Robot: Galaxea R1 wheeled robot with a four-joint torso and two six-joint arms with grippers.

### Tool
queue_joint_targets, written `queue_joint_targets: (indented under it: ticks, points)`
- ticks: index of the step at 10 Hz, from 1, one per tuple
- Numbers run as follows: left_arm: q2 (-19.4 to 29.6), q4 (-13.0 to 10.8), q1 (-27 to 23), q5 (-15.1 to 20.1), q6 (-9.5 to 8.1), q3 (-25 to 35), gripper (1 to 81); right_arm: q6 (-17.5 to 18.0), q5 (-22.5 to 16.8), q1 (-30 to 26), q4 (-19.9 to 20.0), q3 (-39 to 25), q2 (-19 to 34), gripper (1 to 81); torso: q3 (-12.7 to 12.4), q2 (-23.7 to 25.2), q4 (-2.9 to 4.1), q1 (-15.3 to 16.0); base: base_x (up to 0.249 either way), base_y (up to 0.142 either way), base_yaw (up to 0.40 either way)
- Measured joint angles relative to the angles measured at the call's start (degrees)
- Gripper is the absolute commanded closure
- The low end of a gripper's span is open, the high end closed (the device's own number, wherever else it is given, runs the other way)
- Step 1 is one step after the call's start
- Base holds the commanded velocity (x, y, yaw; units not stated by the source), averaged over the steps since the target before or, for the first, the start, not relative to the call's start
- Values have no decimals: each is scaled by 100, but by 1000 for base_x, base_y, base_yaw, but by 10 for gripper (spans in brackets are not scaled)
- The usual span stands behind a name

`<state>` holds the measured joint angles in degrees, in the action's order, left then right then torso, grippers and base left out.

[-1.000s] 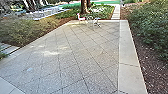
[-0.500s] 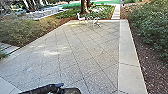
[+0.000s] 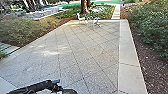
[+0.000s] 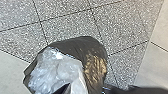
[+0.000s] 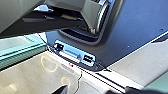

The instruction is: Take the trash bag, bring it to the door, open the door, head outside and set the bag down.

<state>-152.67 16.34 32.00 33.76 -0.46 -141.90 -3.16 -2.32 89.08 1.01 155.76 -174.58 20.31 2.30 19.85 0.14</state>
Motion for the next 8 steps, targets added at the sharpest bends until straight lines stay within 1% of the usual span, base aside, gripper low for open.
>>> queue_joint_targets:
  ticks: [2,3,4,5,6,7,8]
  points:
    - [-48,6,18,118,2,6,10,0,-2,0,2,0,-1,10,-9,-2,0,2,0,0,0]
    - [-50,9,93,122,5,6,10,-6,-10,12,0,0,-6,10,-68,-2,0,2,0,0,0]
    - [-50,11,232,141,20,2,10,-9,-33,56,0,0,-20,10,-210,-5,0,5,0,0,0]
    - [-68,9,422,144,24,-7,10,-26,-44,94,-2,0,-34,10,-389,-5,5,5,0,0,0]
    - [-101,2,631,135,46,-30,10,-28,-40,94,0,0,-34,10,-500,-2,5,0,0,0,0]
    - [-157,-16,951,48,93,-68,10,-17,-33,105,6,0,-34,10,-537,-2,5,-6,0,0,0]
    - [-254,-85,1353,-96,200,-101,10,-11,-43,106,9,0,-43,10,-566,-2,5,-4,0,0,0]
